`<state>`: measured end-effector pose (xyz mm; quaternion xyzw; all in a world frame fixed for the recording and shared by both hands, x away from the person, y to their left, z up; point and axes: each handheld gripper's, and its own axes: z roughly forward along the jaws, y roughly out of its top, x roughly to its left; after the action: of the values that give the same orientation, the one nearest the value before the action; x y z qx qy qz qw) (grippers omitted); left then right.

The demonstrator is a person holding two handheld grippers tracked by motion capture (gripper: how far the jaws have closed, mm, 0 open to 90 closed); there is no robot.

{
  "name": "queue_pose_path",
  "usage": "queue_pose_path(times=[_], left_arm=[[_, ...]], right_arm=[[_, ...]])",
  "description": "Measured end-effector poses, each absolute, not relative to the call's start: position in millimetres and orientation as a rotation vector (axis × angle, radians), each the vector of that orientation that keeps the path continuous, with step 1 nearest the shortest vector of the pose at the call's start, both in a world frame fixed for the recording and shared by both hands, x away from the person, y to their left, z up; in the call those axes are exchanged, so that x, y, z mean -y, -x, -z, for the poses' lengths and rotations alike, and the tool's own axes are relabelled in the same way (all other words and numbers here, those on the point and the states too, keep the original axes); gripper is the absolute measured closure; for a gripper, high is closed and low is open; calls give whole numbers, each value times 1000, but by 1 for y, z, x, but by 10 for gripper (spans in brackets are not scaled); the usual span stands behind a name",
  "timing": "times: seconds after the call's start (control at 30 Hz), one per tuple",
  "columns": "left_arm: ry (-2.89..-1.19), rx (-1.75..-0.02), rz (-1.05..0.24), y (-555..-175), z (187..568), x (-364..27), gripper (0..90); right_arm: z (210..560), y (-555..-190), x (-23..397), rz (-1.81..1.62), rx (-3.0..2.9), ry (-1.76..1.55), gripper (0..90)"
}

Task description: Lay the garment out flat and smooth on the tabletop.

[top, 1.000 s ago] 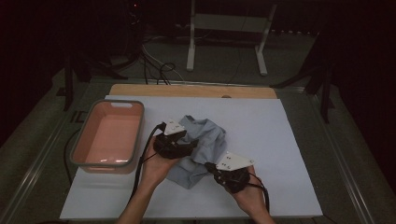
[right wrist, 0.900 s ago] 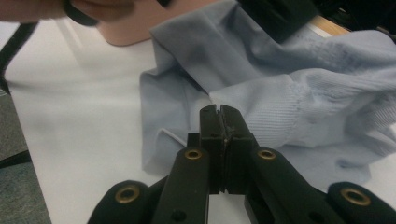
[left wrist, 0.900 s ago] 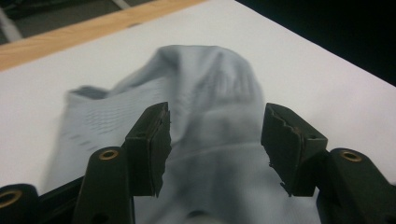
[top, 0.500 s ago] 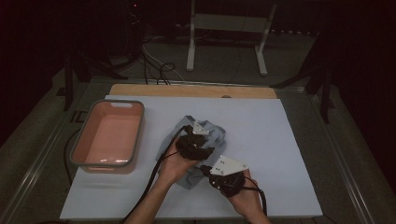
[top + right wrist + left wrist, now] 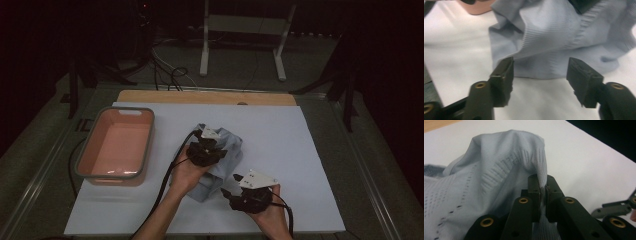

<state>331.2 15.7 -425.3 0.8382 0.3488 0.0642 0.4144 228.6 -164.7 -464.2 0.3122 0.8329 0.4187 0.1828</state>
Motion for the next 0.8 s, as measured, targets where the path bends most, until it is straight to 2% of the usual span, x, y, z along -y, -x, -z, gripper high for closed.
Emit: queue_pose_path(times=[0.17,0.7,0.8], left_arm=[[-2096,-865,-167,-332,419,-7,869],[-2086,-851,-179,-335,408,4,871],[-2077,-857,-184,-335,407,2,871]], right_arm=[[468,-230,168,-1183,-2325,-950,299],[476,-233,150,-1210,-2325,-1003,154],[481,-239,145,-1204,-2330,-1026,154]])
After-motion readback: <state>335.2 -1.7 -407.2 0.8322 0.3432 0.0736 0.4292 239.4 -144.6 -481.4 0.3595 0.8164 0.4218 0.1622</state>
